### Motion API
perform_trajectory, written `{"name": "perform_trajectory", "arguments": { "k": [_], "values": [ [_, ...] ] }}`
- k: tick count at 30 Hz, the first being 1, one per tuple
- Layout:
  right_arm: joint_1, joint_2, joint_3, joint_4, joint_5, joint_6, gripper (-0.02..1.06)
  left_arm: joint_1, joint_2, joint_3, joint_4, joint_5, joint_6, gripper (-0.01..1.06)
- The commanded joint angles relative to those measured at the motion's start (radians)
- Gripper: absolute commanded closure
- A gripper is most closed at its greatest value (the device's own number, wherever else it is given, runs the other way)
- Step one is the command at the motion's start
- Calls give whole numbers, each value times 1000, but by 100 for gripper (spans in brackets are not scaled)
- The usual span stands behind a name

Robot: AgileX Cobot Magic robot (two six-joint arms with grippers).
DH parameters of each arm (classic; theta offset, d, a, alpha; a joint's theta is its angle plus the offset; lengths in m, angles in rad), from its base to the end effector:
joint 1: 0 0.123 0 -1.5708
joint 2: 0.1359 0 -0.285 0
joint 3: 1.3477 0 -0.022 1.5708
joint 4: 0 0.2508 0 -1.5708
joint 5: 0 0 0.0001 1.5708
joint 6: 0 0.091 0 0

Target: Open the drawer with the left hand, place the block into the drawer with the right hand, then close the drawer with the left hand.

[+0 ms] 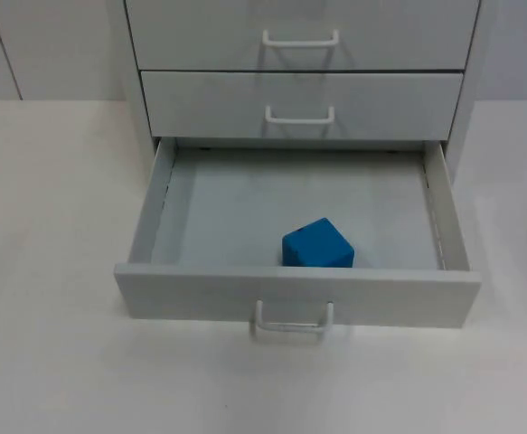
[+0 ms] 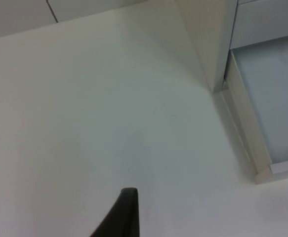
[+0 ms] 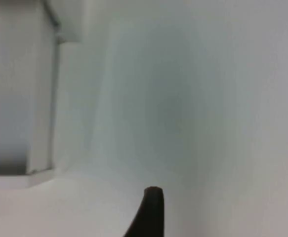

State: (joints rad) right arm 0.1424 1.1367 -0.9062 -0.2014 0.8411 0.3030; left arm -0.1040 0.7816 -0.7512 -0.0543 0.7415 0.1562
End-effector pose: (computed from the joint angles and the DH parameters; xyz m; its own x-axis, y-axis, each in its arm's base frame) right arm 0.2178 0.0175 0.3069 -0.8170 0.0496 -0.5745 0.0801 0.9964 -0.0278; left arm 0.1452 -0.0185 0.3280 -0.6089 0.1800 -0.7725 0.2039 0.9767 0.0668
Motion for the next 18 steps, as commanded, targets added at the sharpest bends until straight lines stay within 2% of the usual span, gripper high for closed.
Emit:
{"name": "perform_trajectory", "arguments": {
  "k": [1, 3, 9, 12, 14, 15, 18],
  "values": [
    [-45, -27, 11, 10, 0, -31, 30, -6, -4, 2, -27, -23, 1, 3],
    [-105, -43, 11, 65, 0, -100, 30, -6, -4, 2, -56, -23, 44, 3],
    [-130, -43, 11, 100, -28, -113, 30, -6, 11, 2, -149, -23, 118, 11],
    [-130, -43, 11, 100, -50, -113, 30, -6, 46, 2, -241, -14, 204, 32],
    [-130, -43, 11, 98, -50, -113, 30, -6, 71, 2, -290, -5, 260, 54],
    [-130, -43, 11, 98, -50, -113, 30, -6, 71, 2, -290, -5, 260, 54],
    [-130, -43, 11, 97, -53, -113, 30, -6, 106, 2, -356, 16, 352, 95]
  ]
}}
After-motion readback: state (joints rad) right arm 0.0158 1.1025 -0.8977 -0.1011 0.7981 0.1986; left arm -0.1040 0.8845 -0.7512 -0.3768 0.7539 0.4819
